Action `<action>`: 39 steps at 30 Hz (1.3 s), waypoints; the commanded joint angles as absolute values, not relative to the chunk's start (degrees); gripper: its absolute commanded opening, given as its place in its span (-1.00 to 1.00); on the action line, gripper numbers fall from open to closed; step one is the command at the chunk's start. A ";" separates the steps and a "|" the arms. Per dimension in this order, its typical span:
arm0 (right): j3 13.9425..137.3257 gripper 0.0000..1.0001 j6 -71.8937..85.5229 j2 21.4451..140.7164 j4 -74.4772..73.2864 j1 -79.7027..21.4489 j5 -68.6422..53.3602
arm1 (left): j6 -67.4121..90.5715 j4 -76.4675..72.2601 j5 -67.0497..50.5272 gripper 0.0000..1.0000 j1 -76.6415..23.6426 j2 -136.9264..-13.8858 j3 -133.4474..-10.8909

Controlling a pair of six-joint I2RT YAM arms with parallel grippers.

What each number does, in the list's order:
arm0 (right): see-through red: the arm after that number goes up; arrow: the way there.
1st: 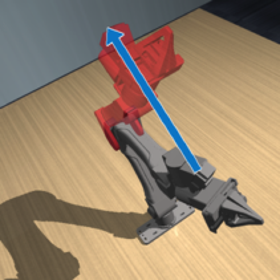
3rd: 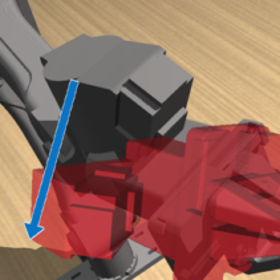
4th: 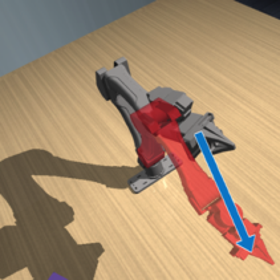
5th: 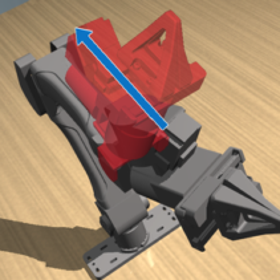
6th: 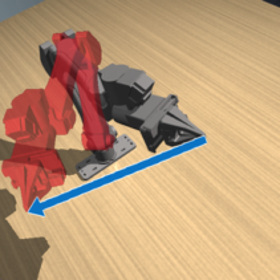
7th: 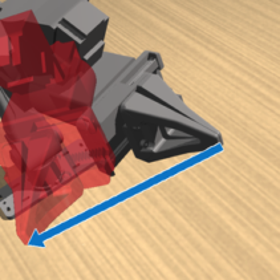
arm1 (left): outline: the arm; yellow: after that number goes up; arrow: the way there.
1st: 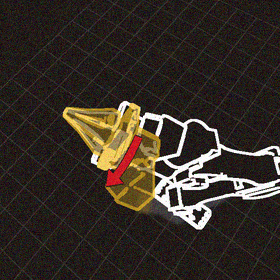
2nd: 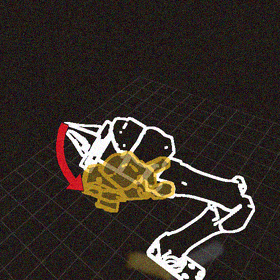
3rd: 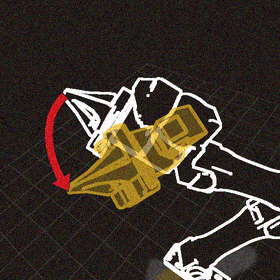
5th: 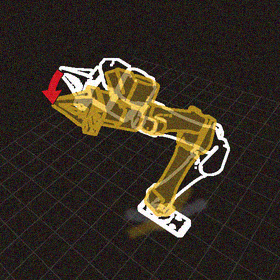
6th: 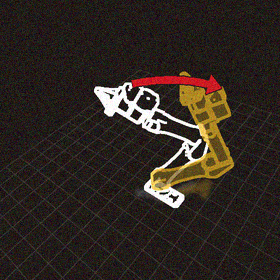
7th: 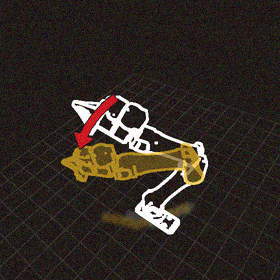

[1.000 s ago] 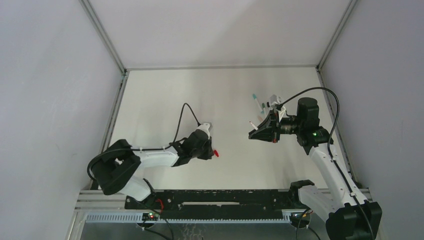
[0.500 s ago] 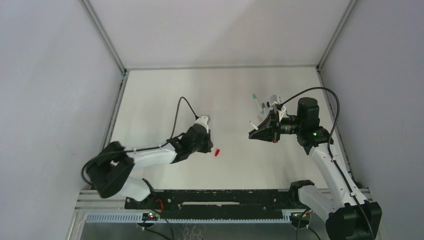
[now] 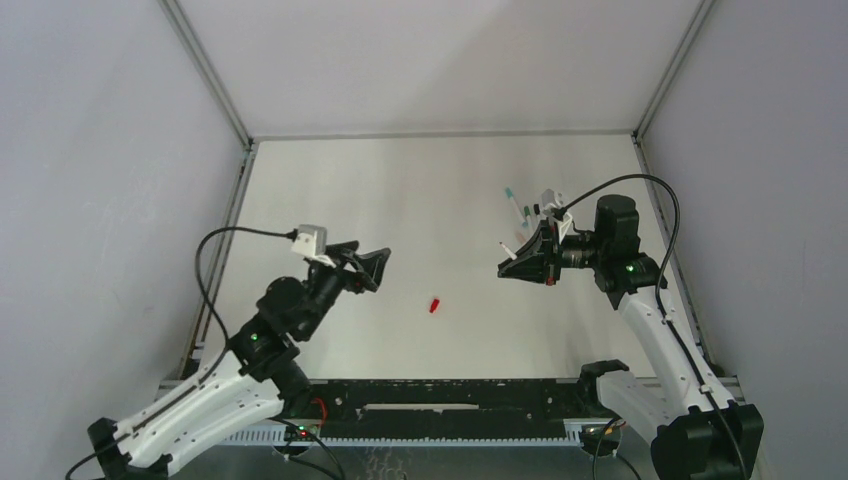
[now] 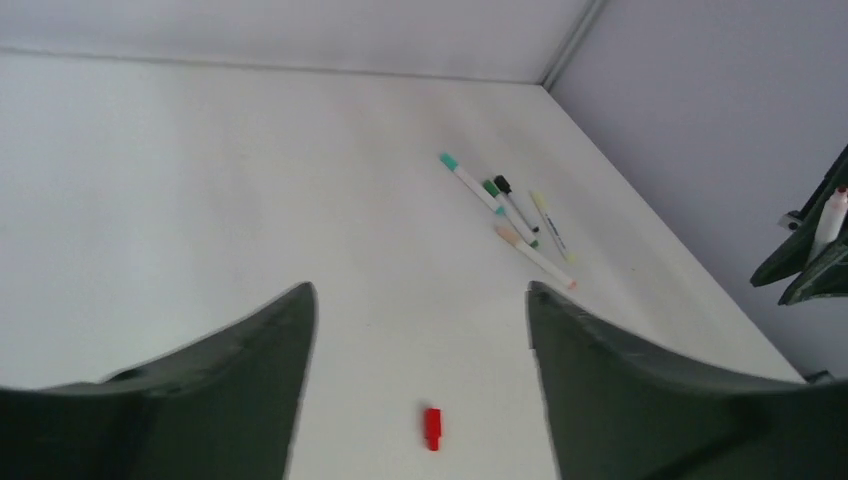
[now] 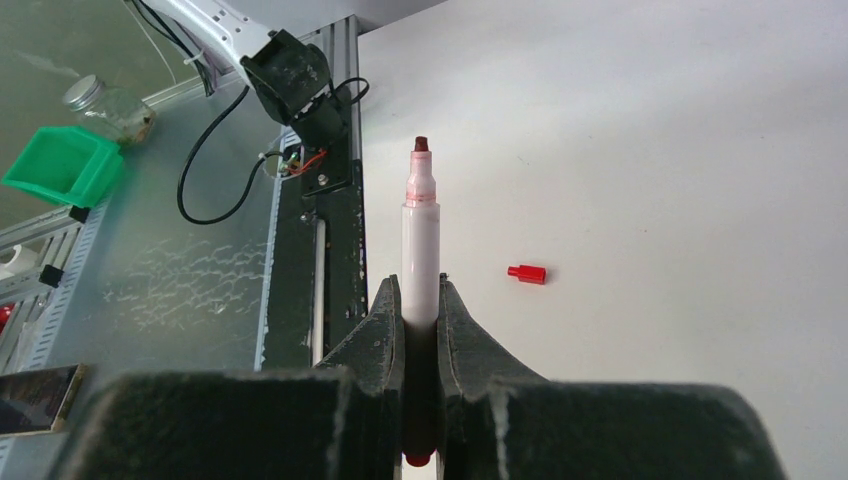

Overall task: Insert the pens into the pen caps
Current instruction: Insert the pen cap onto the pen.

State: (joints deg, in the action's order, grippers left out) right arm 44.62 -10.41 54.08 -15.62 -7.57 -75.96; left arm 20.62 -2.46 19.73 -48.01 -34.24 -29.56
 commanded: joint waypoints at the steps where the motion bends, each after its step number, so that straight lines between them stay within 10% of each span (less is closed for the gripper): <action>1: 46.76 -1.00 -12.08 52.91 -15.46 -7.16 -76.82 | 19.72 -2.87 22.11 0.80 -47.66 -28.60 -25.97; 15: 46.76 -1.00 -12.66 53.86 -16.00 -7.12 -76.85 | 32.08 -6.31 7.82 0.89 -47.91 -46.09 -24.42; 28: 46.76 -1.00 -12.83 54.02 -16.00 -7.12 -76.80 | 29.09 11.50 22.03 0.89 -58.33 -69.81 -41.69; 39: 46.76 -1.00 -12.83 54.22 -16.07 -7.12 -76.80 | 27.69 22.50 19.34 0.41 -59.07 -84.51 -54.69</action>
State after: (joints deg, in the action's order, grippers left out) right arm 44.62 -11.68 54.24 -15.70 -7.53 -75.96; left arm 29.17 17.69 20.36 -58.76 -81.58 -49.25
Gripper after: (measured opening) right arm 0.114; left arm 0.749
